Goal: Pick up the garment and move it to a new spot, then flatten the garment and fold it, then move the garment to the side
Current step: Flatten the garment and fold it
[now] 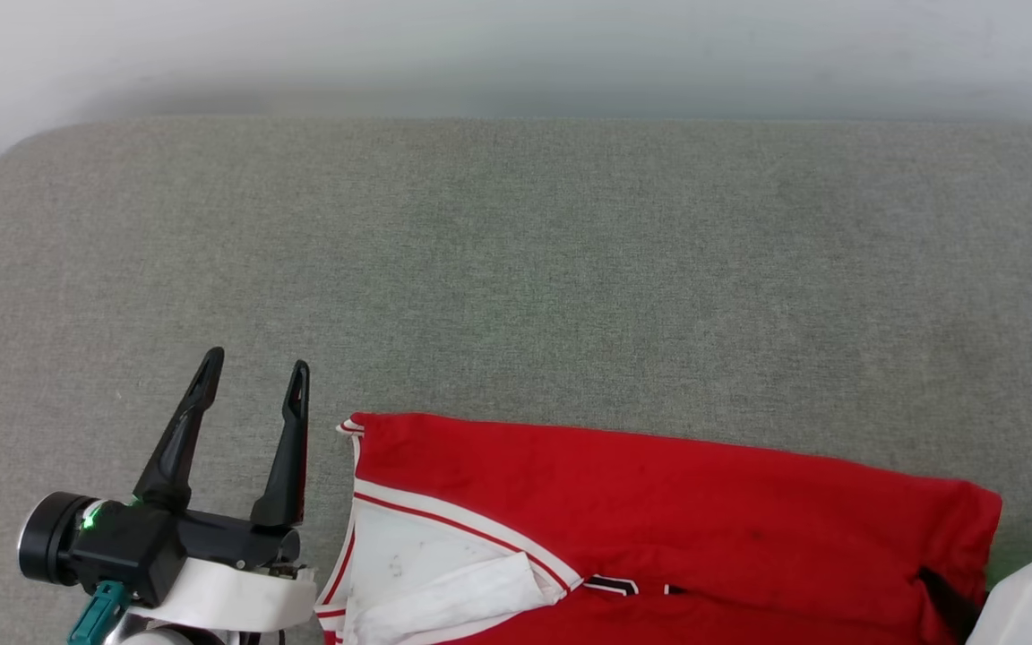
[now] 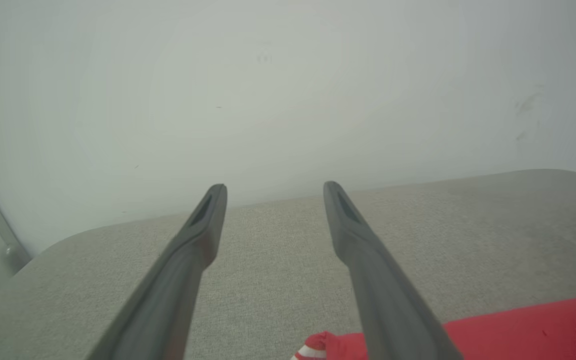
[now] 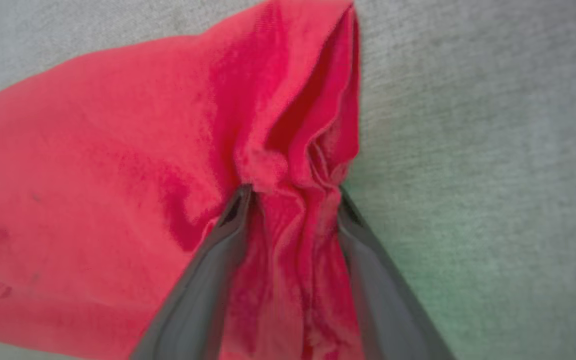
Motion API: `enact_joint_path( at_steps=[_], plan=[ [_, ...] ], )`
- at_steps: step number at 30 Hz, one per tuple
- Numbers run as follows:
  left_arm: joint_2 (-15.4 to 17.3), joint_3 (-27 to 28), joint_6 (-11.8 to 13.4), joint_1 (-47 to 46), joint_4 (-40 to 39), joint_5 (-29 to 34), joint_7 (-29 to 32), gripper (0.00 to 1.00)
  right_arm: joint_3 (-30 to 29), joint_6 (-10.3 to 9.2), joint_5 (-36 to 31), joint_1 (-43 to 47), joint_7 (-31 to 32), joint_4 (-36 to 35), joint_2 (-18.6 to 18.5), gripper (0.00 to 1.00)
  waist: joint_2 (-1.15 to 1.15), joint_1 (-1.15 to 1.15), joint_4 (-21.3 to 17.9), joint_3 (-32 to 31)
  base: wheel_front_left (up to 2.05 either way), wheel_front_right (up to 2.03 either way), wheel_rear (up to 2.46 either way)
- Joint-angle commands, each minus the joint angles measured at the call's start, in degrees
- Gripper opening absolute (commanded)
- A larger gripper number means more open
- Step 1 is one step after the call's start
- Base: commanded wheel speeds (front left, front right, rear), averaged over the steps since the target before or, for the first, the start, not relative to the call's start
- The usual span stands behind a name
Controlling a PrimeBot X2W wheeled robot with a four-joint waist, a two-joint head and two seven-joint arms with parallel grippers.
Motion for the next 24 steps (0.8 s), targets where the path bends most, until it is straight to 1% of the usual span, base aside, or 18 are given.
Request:
enact_joint_path(
  at_steps=[1, 5, 8, 11, 16, 20, 24],
  plan=[
    [-0.2, 0.1, -0.3, 0.8, 0.2, 0.5, -0.3, 1.0, 3.8, 0.77, 1.5, 2.0, 1.0, 3.2, 3.1, 0.0, 0.0, 0.0, -0.1, -0.2, 0.0, 0.0, 0.0],
    [-1.1, 0.9, -1.0, 1.2, 0.6, 1.3, -0.2, 1.0, 1.5, 0.43, 1.0, 0.8, -1.9, 2.3, 0.6, 0.0, 0.0, 0.0, -0.5, -1.1, 0.0, 0.0, 0.0],
    [-1.4, 1.4, -1.5, 1.4, 0.7, 1.5, -0.2, 1.0, -1.3, 0.37, 0.4, -0.1, -3.4, 2.0, -1.6, 0.0, 0.0, 0.0, -0.9, -1.7, 0.0, 0.0, 0.0],
    [-1.7, 1.5, -1.7, 1.7, 0.6, 1.8, -0.2, 1.0, -4.7, 0.37, -1.2, -0.8, -4.6, 2.0, -3.5, 0.0, 0.0, 0.0, -1.2, -2.1, 0.0, 0.0, 0.0],
    [-1.9, 1.4, -2.0, 1.9, 0.6, 2.0, -0.3, 1.0, -8.4, 0.38, -3.2, -1.7, -5.5, 3.5, -7.0, 0.0, 0.0, 0.0, -1.9, -2.4, 0.0, 0.0, 0.0],
    [-2.2, 1.5, -2.0, 1.7, 0.5, 2.2, -0.3, 1.0, -9.2, 0.39, -3.4, -2.1, -5.4, 3.9, -8.3, 0.0, 0.0, 0.0, -2.4, -2.6, 0.0, 0.0, 0.0],
    [-2.6, 1.5, -2.0, 1.9, 0.5, 2.2, -0.3, 1.0, -7.4, 0.41, -2.3, -1.2, -4.6, 1.7, -8.0, 0.0, 0.0, 0.0, -2.7, -2.9, 0.0, 0.0, 0.0]
  ],
)
